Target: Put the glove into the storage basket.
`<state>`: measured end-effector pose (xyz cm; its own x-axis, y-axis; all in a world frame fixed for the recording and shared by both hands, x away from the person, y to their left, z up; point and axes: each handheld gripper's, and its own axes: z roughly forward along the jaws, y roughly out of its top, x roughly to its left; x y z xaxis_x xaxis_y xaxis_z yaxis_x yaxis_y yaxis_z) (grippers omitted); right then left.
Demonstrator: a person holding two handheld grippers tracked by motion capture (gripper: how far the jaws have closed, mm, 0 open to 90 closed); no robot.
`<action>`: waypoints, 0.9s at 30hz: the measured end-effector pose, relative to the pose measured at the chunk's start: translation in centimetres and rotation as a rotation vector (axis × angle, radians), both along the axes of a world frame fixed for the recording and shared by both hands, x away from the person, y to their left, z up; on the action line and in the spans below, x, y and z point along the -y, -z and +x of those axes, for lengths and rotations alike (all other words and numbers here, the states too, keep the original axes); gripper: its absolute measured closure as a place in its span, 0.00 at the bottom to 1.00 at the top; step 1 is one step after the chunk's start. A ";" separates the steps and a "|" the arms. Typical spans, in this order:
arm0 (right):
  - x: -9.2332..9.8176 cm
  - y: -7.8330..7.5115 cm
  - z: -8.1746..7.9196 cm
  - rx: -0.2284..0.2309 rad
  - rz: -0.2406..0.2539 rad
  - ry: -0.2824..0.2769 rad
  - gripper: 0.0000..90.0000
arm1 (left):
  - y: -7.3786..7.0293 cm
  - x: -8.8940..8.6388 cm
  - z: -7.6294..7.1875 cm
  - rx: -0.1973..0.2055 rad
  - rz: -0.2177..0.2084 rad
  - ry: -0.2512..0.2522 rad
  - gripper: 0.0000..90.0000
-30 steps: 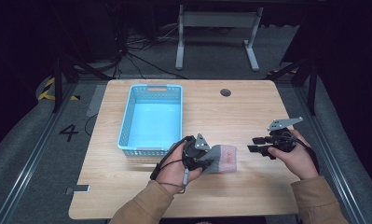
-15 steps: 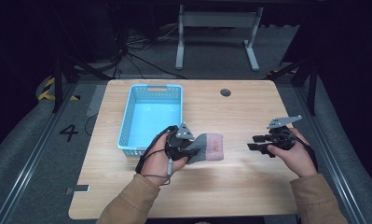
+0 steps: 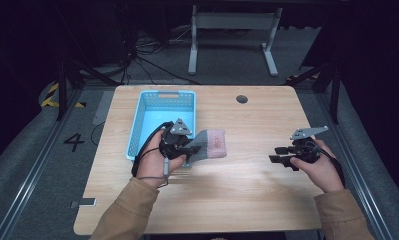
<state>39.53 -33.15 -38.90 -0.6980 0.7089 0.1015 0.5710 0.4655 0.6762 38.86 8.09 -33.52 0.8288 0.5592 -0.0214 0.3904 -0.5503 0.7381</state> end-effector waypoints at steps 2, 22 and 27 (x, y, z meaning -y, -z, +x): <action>0.3 0.0 -0.2 -0.002 0.001 0.010 0.61 | -0.2 -0.5 0.3 0.002 0.002 -0.012 0.77; 2.7 0.6 -2.5 -0.028 0.000 0.084 0.61 | -0.9 -4.8 4.0 0.031 0.037 -0.100 0.77; 3.3 0.8 -3.2 -0.031 -0.005 0.102 0.61 | -0.8 -5.7 4.8 0.019 0.040 -0.104 0.77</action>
